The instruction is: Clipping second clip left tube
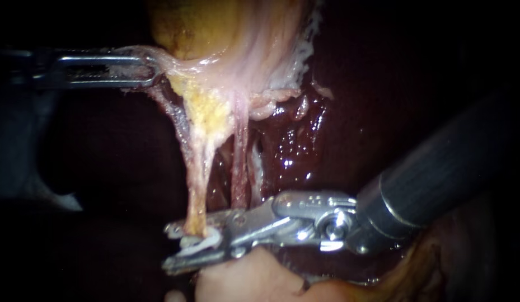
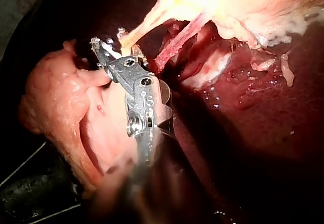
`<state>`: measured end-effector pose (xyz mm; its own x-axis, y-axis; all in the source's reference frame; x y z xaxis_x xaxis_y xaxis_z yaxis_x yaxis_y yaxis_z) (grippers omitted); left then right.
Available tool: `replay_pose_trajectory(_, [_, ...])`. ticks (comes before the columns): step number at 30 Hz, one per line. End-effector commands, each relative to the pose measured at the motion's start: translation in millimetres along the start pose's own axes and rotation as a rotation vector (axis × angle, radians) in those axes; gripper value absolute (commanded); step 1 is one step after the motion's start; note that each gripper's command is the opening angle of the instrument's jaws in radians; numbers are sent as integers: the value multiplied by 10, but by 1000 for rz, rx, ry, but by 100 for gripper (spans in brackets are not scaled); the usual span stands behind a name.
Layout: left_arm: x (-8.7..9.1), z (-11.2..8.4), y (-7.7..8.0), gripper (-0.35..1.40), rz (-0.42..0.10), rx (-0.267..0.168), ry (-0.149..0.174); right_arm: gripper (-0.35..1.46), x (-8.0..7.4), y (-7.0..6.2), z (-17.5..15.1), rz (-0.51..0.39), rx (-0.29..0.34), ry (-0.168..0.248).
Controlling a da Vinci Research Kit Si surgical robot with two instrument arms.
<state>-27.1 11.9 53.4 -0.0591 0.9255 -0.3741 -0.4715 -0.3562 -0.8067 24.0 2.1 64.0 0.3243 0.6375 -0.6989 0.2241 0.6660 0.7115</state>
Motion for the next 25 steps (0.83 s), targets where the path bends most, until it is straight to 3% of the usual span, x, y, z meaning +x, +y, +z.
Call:
replay_pose_trajectory(1, [0,0,0,-35,0,0,0,5,0,0,0,0,0,0])
replay_pose_trajectory(5, [0,0,0,-35,0,0,0,-35,-1,0,-3,41,3,3])
replay_pose_trajectory(9, [0,0,0,-35,0,0,0,-35,-3,3,-7,141,9,10])
replay_pose_trajectory(25, [1,0,0,-35,0,-1,0,-35,-6,8,-9,140,8,3])
